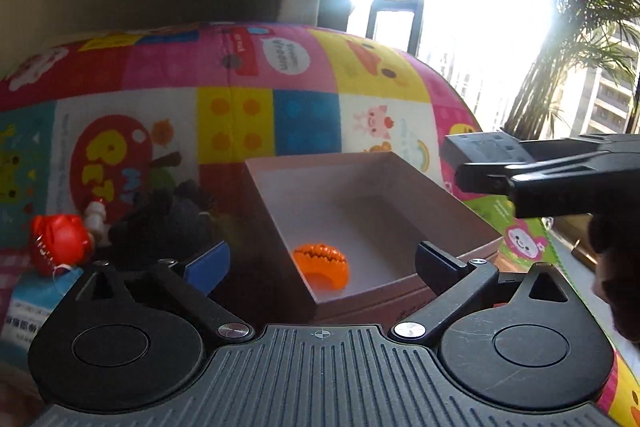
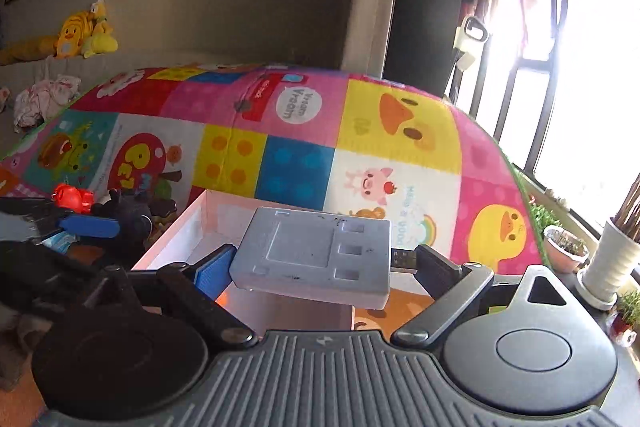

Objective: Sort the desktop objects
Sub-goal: 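Open the left tool over the box while the right tool releases the white device inside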

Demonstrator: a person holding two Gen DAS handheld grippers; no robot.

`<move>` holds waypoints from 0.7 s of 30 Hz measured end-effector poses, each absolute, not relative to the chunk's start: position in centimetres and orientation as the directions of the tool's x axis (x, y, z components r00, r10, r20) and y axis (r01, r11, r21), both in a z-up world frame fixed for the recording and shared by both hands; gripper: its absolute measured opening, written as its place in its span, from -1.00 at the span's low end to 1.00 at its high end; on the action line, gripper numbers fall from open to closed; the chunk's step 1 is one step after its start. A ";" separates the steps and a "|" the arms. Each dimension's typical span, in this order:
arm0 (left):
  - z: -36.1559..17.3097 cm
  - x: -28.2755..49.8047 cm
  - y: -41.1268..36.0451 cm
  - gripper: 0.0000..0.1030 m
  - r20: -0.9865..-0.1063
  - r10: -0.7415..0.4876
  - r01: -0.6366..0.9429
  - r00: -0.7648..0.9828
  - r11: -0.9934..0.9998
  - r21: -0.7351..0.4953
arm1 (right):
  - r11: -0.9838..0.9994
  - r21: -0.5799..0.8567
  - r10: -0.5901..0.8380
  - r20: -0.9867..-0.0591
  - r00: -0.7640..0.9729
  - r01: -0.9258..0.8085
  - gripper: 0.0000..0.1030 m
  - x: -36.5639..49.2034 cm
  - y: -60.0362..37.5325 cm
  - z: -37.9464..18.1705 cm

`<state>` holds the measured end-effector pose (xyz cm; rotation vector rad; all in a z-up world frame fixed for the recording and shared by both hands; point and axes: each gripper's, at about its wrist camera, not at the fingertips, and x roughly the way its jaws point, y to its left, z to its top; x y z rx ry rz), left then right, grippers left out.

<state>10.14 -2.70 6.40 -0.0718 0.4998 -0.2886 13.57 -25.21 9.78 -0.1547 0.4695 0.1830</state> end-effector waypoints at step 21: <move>2.0 2.5 11.1 1.00 -0.488 0.211 -0.306 0.847 0.944 -0.122 | 0.789 -0.314 0.330 -0.507 0.796 -0.528 0.30 12.9 -8.8 6.0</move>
